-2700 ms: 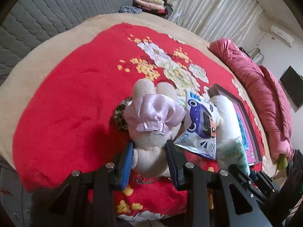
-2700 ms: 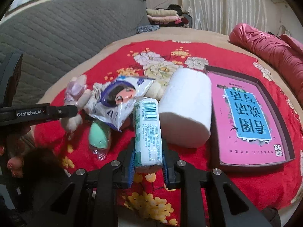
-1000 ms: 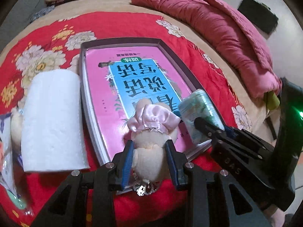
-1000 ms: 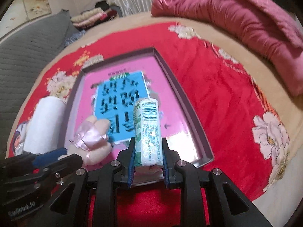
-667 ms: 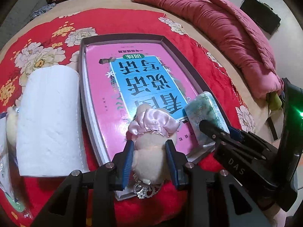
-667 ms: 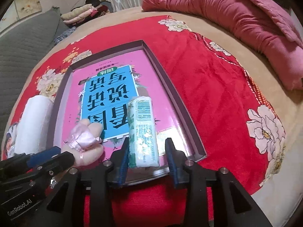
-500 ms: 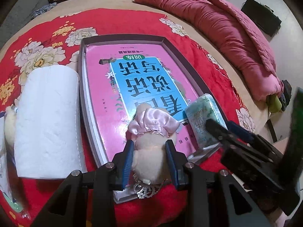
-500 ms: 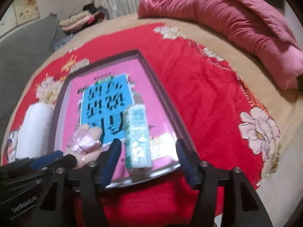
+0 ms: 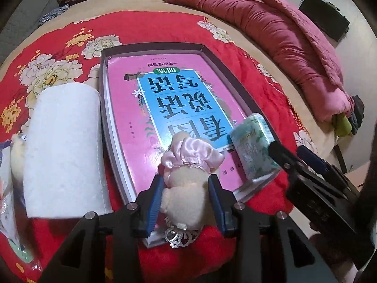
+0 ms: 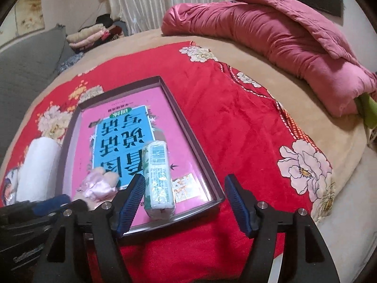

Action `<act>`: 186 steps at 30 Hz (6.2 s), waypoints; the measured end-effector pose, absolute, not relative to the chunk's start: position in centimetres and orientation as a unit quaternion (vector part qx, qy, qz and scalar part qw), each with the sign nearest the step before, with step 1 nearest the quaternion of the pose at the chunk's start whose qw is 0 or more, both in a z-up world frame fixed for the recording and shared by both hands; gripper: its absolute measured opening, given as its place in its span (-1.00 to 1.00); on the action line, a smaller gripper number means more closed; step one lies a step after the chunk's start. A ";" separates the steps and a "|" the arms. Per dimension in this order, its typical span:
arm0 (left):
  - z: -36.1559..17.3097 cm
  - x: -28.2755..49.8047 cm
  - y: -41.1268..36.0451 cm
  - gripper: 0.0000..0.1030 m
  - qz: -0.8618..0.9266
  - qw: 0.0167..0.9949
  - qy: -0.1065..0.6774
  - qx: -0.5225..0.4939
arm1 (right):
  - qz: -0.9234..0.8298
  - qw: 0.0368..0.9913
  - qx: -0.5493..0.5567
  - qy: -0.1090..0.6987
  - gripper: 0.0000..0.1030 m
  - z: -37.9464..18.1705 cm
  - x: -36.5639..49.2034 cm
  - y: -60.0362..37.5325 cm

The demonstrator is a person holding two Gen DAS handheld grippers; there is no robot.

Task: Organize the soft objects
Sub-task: 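Carry the bunny with the left tool while the right tool drops the tissue pack into the tray, then lower the plush bunny into the tray and open the left tool, then move the left tool back to the pile while the right tool grasps the cartoon-face packet, then grasp the green sponge egg with the left tool while the right tool lifts the packet, then carry the sponge egg with the left tool while the right tool carries the packet to the tray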

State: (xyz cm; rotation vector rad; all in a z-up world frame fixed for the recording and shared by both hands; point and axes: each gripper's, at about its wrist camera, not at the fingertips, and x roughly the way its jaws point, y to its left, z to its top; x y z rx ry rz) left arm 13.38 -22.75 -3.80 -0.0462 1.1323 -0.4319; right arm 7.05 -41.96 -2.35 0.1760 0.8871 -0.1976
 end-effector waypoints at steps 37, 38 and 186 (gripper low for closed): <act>2.7 7.3 -8.9 0.13 -0.175 0.873 0.445 -0.099 | -0.003 0.949 0.034 0.315 0.47 5.2 2.5 -31.7; 2.8 7.1 -7.8 0.13 -0.170 0.873 0.444 -0.105 | 0.004 0.949 0.032 0.314 0.47 5.5 2.4 -31.1; -0.2 4.4 -0.6 -0.12 -0.116 0.876 0.448 -0.135 | 0.116 0.925 0.088 0.350 -0.04 4.0 3.0 -26.4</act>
